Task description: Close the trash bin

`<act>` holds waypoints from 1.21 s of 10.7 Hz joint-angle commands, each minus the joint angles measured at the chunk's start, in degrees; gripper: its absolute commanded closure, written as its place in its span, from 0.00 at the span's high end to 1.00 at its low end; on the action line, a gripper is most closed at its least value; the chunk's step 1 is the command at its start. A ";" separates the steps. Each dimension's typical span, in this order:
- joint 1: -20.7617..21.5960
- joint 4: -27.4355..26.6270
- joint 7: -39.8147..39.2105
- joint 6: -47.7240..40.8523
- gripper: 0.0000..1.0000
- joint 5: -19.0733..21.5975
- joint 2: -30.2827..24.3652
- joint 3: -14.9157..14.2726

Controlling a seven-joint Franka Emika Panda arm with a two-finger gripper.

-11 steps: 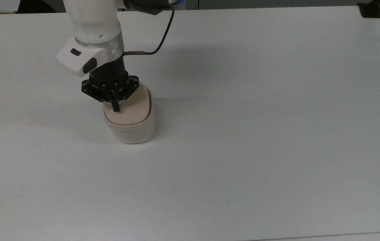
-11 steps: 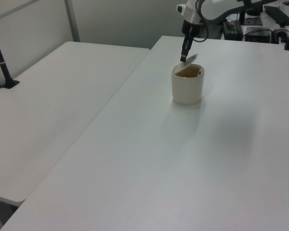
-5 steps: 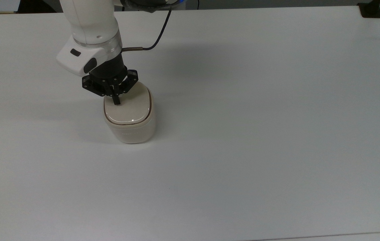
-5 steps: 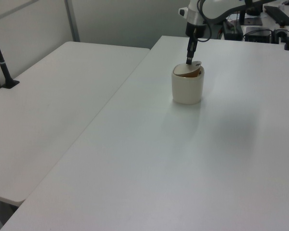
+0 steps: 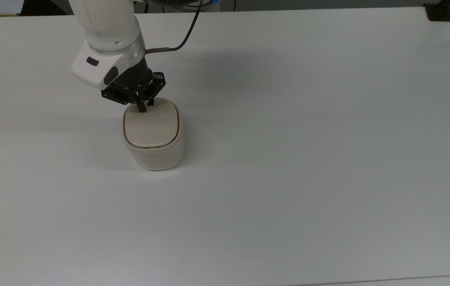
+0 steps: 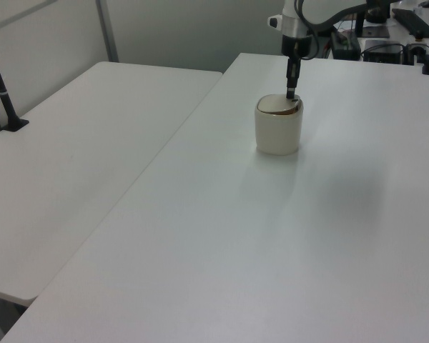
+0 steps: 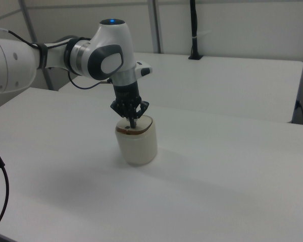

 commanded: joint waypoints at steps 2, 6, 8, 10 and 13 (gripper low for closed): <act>0.37 -1.34 -1.65 -2.87 0.00 -0.58 -1.98 -0.43; 0.64 -1.96 -1.56 -2.87 0.00 -0.58 -1.72 -0.35; 0.72 -2.66 -1.65 -2.70 0.00 -0.58 -1.63 -0.35; 0.72 -3.01 -1.65 -2.35 0.00 -0.58 -1.28 -0.35; 0.81 -3.37 -1.73 -2.08 0.00 -0.58 -1.19 -0.26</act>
